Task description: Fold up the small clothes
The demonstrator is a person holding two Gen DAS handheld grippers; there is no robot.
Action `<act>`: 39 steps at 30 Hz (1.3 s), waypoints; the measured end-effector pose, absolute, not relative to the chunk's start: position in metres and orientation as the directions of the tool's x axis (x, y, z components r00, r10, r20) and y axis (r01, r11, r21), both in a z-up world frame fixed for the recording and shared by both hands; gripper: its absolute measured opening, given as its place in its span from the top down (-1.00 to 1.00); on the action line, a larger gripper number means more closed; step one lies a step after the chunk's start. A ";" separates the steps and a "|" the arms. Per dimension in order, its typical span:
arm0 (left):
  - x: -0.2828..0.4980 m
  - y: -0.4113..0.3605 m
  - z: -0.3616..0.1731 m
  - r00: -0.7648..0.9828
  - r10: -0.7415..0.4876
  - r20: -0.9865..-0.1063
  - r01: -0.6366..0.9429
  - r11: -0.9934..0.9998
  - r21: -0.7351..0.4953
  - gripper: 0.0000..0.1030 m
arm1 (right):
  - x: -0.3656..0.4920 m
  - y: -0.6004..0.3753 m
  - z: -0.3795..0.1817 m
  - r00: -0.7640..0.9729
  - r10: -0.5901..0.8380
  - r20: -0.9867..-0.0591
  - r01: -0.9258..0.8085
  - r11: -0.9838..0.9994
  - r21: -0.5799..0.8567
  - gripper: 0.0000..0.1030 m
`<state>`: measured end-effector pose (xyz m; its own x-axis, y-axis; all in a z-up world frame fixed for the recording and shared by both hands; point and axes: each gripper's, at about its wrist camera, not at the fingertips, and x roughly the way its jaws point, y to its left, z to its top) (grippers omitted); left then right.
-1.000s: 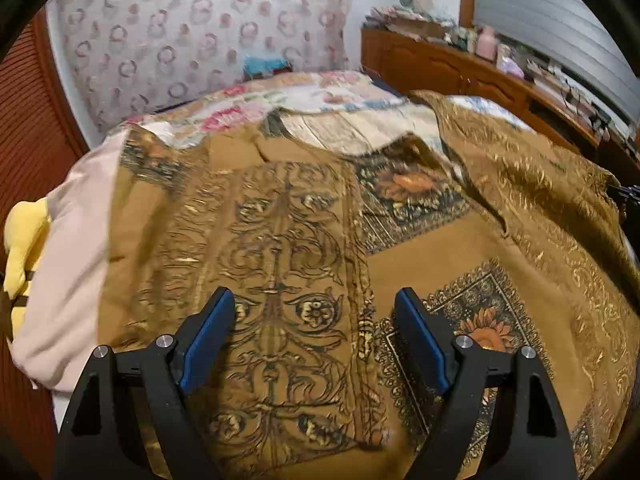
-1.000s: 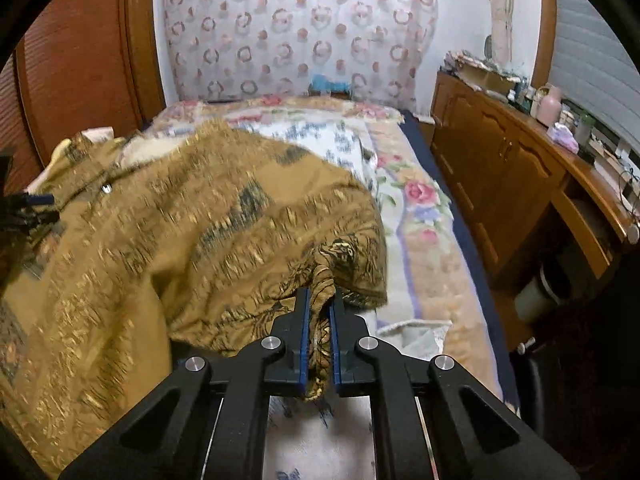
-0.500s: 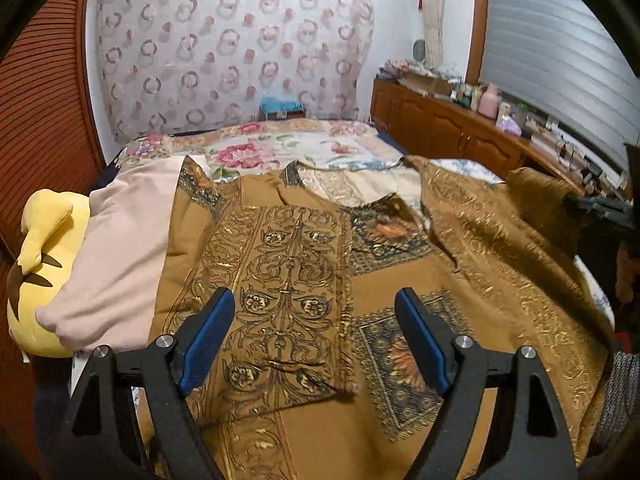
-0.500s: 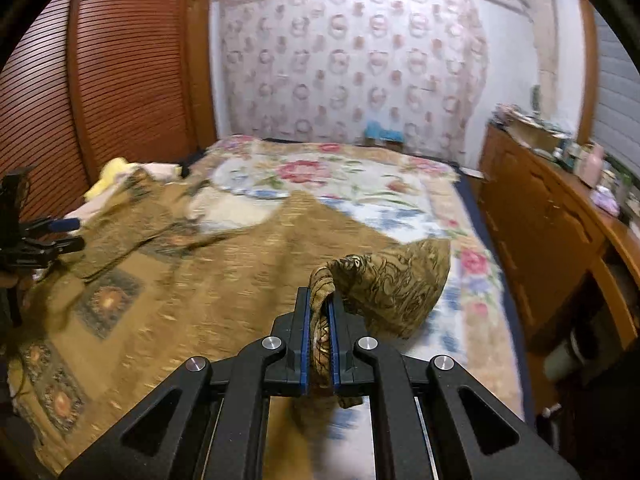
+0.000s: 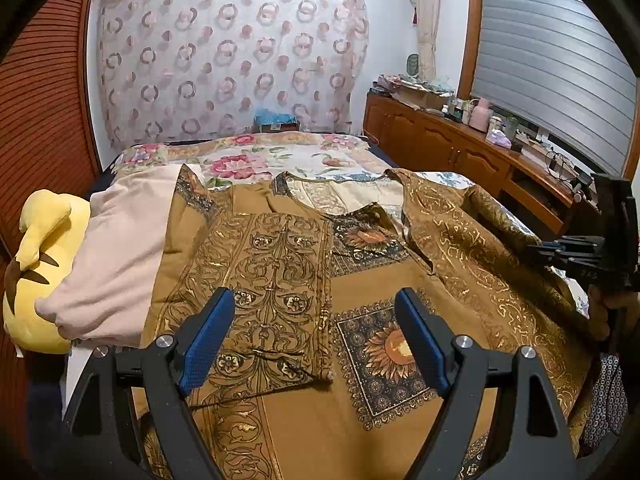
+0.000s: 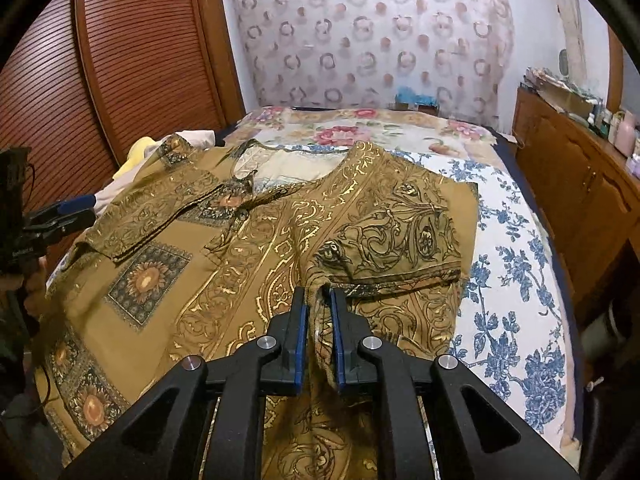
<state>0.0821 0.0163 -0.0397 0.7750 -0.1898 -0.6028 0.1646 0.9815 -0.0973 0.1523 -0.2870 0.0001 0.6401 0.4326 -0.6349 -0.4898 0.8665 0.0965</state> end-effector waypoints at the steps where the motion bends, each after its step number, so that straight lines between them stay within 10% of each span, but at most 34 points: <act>1: 0.082 0.016 -0.040 0.774 -0.190 -0.604 0.165 0.981 -0.098 -0.61 | 0.150 -0.287 0.006 0.639 0.435 -0.634 -0.492 0.865 0.097 0.71; 10: 0.080 0.014 -0.039 0.775 -0.199 -0.600 0.173 0.980 -0.102 -0.61 | 0.137 -0.297 0.028 0.688 0.418 -0.593 -0.486 0.872 0.051 0.05; 29: 0.072 -0.005 -0.040 0.762 -0.227 -0.607 0.209 0.973 -0.101 -0.61 | 0.223 -0.327 -0.013 0.581 0.402 -0.708 -0.382 0.903 0.200 0.03; 39: 0.071 -0.005 -0.044 0.759 -0.227 -0.610 0.207 0.973 -0.105 -0.62 | 0.229 -0.320 0.000 0.603 0.407 -0.686 -0.429 0.891 0.152 0.73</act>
<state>0.0710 -0.0050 -0.0443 0.7589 -0.2272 -0.6104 0.2071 0.9727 -0.1045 0.2289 -0.3199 -0.0005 0.6034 0.4072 -0.6857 -0.4287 0.8906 0.1517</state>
